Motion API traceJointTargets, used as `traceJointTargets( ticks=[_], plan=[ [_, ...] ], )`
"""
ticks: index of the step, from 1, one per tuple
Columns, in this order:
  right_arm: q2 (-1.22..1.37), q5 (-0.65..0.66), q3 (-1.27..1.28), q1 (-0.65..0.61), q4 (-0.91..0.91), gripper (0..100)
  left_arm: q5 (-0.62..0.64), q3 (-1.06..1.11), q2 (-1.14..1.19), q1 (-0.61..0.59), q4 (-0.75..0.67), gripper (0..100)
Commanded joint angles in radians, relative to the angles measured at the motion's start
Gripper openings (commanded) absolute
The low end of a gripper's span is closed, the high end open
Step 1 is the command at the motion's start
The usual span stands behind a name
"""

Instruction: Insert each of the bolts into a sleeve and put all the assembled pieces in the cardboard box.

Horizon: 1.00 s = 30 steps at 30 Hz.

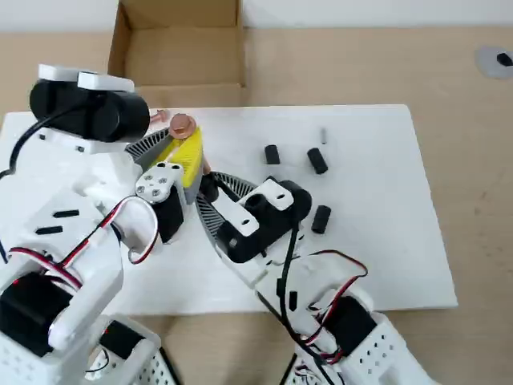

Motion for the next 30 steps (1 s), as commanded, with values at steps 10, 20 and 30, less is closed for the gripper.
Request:
traceJointTargets(
  ticks=[10, 20, 30],
  plan=[
    [-0.013, -0.008, -0.005, 0.015, -0.023, 0.9, 0.023, -0.064, 0.001, 0.017, 0.071, 1],
    [-0.013, -0.008, -0.005, 0.015, -0.021, 0.9, 0.023, -0.064, -0.001, 0.092, 0.077, 6],
    [-0.013, -0.008, -0.025, 0.015, 0.061, 0.9, 0.037, -0.084, 0.002, 0.061, 0.149, 14]
  ],
)
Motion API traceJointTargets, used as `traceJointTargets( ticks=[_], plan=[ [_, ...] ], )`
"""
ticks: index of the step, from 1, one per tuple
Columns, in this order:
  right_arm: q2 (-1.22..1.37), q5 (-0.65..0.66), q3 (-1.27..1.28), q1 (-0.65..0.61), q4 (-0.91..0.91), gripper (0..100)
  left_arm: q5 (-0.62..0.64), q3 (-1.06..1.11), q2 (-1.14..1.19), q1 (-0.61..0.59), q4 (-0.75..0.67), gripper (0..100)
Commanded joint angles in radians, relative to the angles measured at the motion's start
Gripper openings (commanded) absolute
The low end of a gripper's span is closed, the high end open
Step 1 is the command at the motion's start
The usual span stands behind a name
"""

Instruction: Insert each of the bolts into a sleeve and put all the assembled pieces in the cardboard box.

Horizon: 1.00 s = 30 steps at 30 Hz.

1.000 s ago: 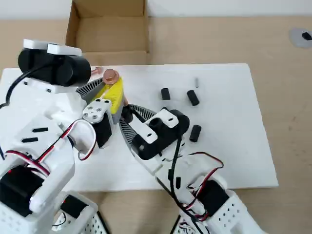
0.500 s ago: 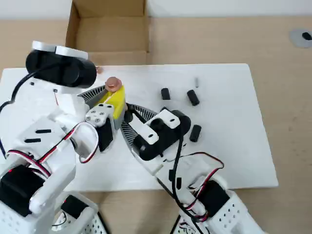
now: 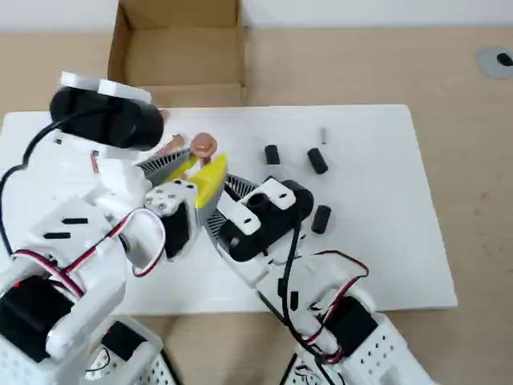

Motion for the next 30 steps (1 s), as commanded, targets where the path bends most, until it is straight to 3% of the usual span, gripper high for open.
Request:
traceJointTargets(
  ticks=[1, 10, 14, 24, 30],
  plan=[
    [-0.016, -0.005, -0.025, 0.012, 0.035, 0.9, -0.009, -0.055, -0.001, -0.003, 0.017, 14],
    [-0.012, -0.005, -0.035, 0.012, 0.041, 0.9, -0.009, -0.071, -0.007, -0.002, 0.051, 16],
    [-0.012, -0.005, -0.035, 0.012, 0.06, 0.9, -0.009, -0.157, -0.001, -0.002, 0.132, 22],
    [-0.007, -0.005, -0.105, 0.013, 0.071, 0.9, -0.002, -0.301, -0.001, -0.018, 0.183, 22],
    [0.211, -0.005, -0.26, 0.125, 0.057, 0.9, -0.009, -0.33, 0.027, -0.287, 0.175, 22]
  ],
)
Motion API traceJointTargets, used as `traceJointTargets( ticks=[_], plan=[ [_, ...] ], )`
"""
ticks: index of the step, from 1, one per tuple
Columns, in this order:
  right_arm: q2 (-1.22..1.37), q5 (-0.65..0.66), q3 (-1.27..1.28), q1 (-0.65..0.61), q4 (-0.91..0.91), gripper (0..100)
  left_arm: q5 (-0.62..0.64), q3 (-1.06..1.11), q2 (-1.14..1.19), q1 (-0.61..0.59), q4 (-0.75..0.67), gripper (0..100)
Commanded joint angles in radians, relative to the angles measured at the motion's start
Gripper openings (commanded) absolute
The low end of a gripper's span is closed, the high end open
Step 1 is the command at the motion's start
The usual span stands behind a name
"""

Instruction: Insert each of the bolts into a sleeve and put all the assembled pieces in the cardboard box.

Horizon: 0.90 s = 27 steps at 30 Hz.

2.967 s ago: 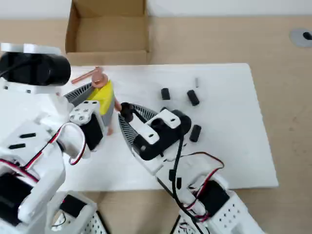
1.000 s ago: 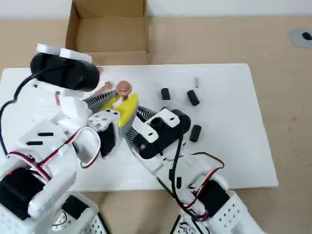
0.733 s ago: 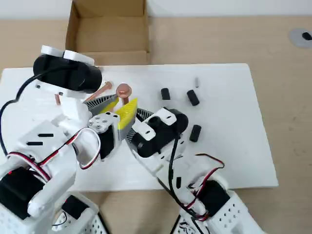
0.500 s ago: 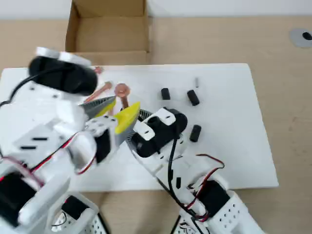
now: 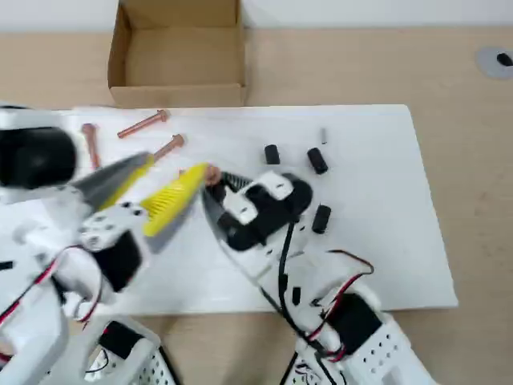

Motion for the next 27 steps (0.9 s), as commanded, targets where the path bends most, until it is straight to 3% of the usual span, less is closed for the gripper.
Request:
traceJointTargets(
  ticks=[1, 6, 12, 17, 27],
  plan=[
    [0.183, -0.008, -0.197, 0.084, -0.032, 0.9, -0.005, -0.006, 0.05, -0.184, -0.005, 22],
    [0.581, -0.008, -0.513, 0.134, -0.061, 0.9, -0.014, 0.061, 0.124, -0.322, -0.006, 19],
    [1.063, -0.009, -0.955, 0.203, -0.055, 0.9, -0.117, 0.133, 0.14, -0.338, -0.021, 18],
    [1.406, -0.009, -1.303, 0.236, -0.052, 0.9, -0.118, 0.269, 0.142, -0.347, -0.097, 18],
    [1.966, -0.009, -1.974, 0.263, 0.078, 0.9, -0.118, 0.454, 0.143, -0.563, -0.262, 19]
  ],
)
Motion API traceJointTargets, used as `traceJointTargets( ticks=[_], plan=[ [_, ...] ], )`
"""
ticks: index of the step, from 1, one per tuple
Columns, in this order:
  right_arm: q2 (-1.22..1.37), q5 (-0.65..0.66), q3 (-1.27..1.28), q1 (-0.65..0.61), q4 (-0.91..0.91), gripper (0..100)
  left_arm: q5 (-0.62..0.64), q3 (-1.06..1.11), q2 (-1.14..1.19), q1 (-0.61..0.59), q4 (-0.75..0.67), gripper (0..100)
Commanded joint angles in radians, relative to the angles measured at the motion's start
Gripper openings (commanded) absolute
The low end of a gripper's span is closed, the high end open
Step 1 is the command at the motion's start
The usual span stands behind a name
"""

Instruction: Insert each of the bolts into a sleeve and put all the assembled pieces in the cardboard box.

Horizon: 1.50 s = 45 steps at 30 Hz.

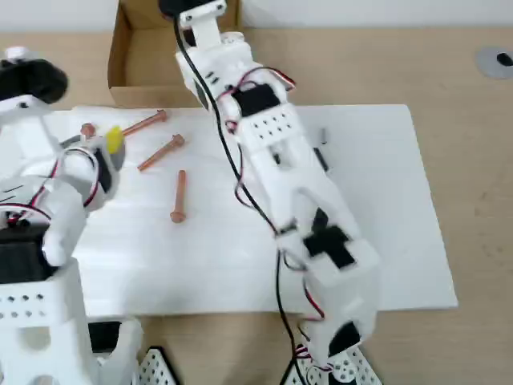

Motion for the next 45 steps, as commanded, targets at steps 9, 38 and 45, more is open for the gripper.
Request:
traceJointTargets(
  ticks=[9, 38, 45],
  plan=[
    [0.53, -0.005, -0.78, 0.085, 0.1, 1.3, -0.008, 0.114, 0.093, -0.069, -0.21, 19],
    [0.63, -0.009, -0.901, 0.084, 0.236, 18.4, 0.13, -0.436, 1.006, -0.18, -0.23, 18],
    [0.63, -0.009, -0.94, 0.088, 0.322, 18.4, 0.127, -0.578, 1.202, -0.178, -0.175, 18]
  ],
)
